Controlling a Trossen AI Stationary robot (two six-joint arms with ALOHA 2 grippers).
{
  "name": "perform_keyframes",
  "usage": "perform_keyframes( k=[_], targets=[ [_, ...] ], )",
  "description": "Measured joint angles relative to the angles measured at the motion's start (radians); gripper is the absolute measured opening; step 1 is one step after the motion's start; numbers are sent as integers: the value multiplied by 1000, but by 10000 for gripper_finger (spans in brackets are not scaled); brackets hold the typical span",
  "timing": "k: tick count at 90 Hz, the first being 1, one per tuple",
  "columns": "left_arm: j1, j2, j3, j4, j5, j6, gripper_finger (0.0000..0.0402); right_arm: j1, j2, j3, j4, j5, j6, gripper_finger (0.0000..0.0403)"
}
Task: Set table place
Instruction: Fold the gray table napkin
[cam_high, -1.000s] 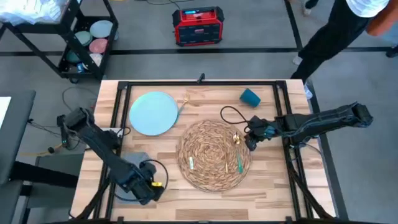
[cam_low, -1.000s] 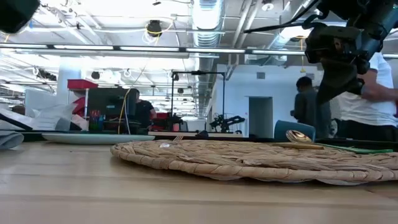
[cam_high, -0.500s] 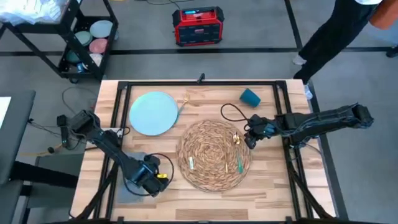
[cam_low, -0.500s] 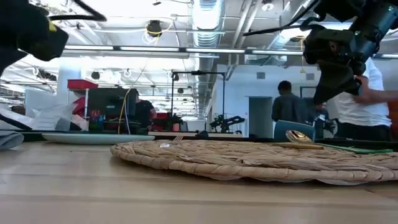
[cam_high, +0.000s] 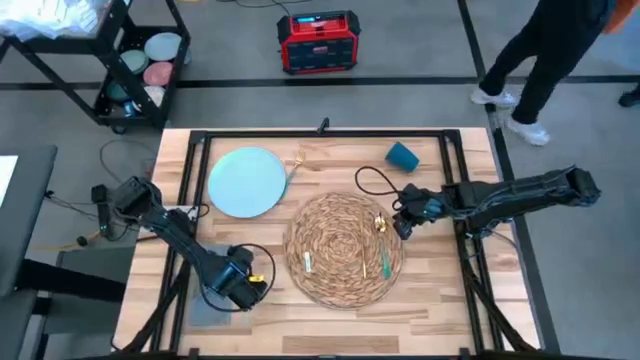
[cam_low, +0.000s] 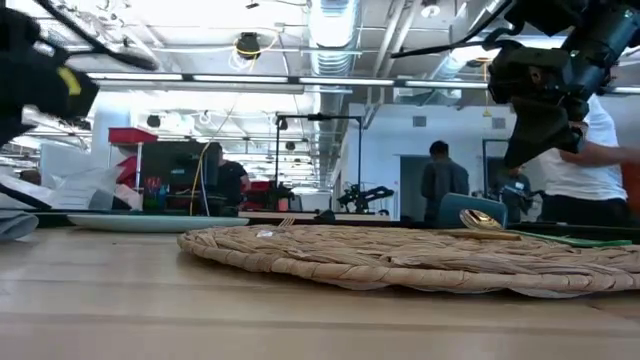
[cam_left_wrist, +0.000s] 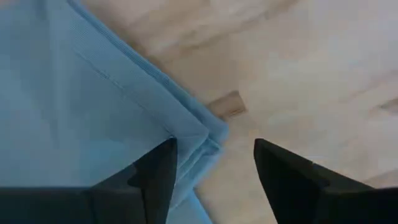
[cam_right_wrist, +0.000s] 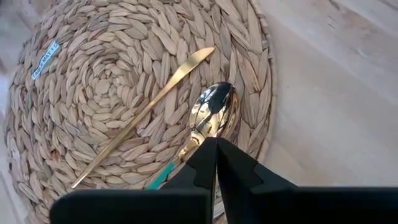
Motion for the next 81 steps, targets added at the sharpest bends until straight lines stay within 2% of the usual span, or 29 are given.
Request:
perform_keyframes(
  k=[16, 23, 32, 42, 46, 66, 81],
  targets=[
    [0, -3, -33, 2, 10, -29, 194, 0, 0, 0, -1, -6, 9, 0],
    [0, -3, -34, -16, 9, -36, 175, 0, 0, 0, -1, -13, 9, 0],
    [0, -3, -35, -31, 10, -43, 122, 0, 0, 0, -1, -18, 11, 0],
    [0, -4, -36, -33, 12, -34, 32, 0, 0, 0, -1, -18, 17, 0],
    [0, -4, -30, -38, 11, -34, 14, 0, 0, 0, -1, -19, 16, 0],
    [0, -29, 50, -158, 8, -9, 2, 0, 0, 0, 0, -19, 16, 0],
    [0, -82, 117, -356, -10, -9, 1, 0, 0, 0, 0, -19, 16, 0]
  ],
)
